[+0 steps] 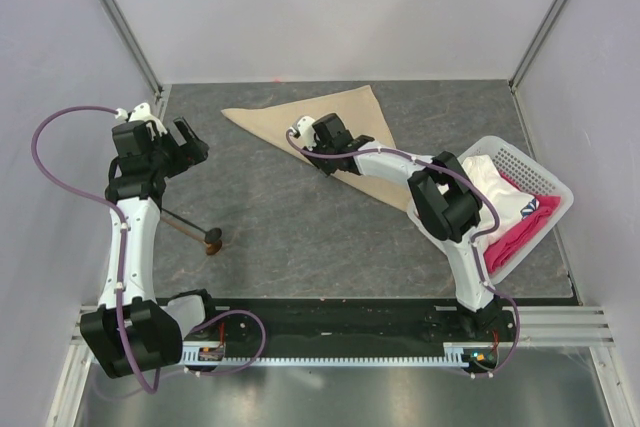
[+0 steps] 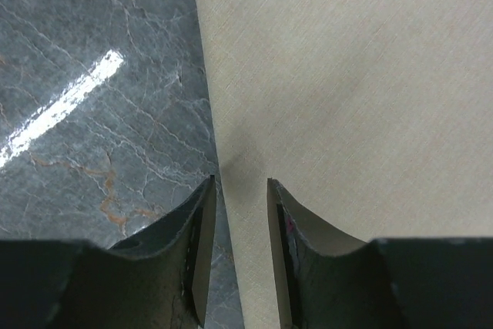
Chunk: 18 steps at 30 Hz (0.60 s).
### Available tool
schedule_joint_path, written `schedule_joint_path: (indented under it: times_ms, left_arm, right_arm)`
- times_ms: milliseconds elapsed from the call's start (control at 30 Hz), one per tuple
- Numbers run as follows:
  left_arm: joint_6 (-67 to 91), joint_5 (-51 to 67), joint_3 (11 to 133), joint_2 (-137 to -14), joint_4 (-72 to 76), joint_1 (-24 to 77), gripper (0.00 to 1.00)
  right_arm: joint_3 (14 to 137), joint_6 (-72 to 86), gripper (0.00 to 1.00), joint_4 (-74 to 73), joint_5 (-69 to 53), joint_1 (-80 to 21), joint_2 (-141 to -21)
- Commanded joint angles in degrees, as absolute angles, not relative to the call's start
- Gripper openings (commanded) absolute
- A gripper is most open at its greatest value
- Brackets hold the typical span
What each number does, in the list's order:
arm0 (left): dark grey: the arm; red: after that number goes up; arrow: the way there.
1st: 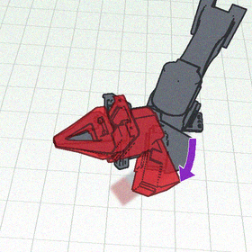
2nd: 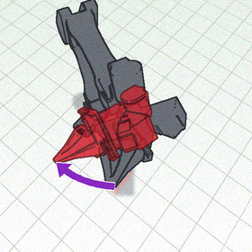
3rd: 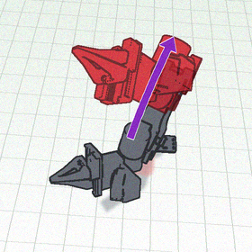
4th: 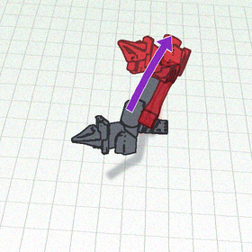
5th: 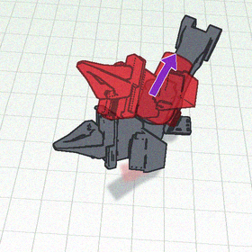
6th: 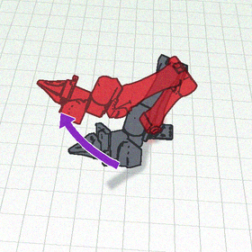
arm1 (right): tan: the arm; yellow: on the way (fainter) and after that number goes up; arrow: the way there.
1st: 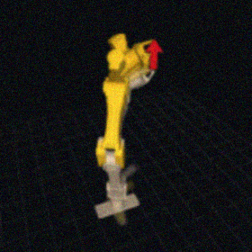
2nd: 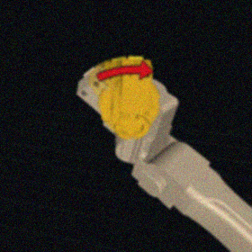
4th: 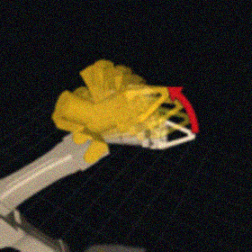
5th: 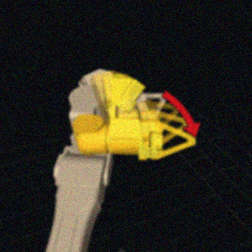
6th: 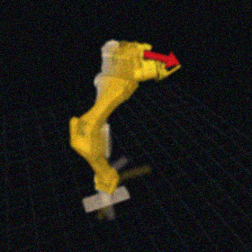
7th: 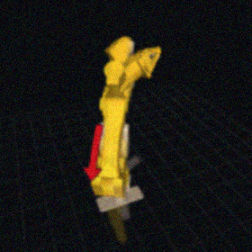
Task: Fold the napkin, place the utensils inside, and roll it up
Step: Fold the napkin
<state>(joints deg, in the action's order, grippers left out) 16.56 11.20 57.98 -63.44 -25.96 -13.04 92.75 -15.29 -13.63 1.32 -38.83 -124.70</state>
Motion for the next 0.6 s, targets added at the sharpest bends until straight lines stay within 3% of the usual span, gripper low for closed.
schedule_joint_path:
  times_ms: [0,400,567]
  left_arm:
    - [17.75,13.01,57.83,-62.14,-23.64,-13.1,0.99]
    - [18.1,13.97,57.75,-61.96,-23.38,-13.01,0.99]
    - [18.28,13.71,57.83,-61.88,-23.29,-13.1,0.98]
  right_arm:
    - [94.04,-16.35,0.4,-14.06,2.02,-39.29,-125.24]
    - [95.98,-18.72,0.39,-15.29,3.34,-39.37,-128.05]
    - [96.77,-19.07,0.3,-16.17,3.34,-39.37,-128.76]
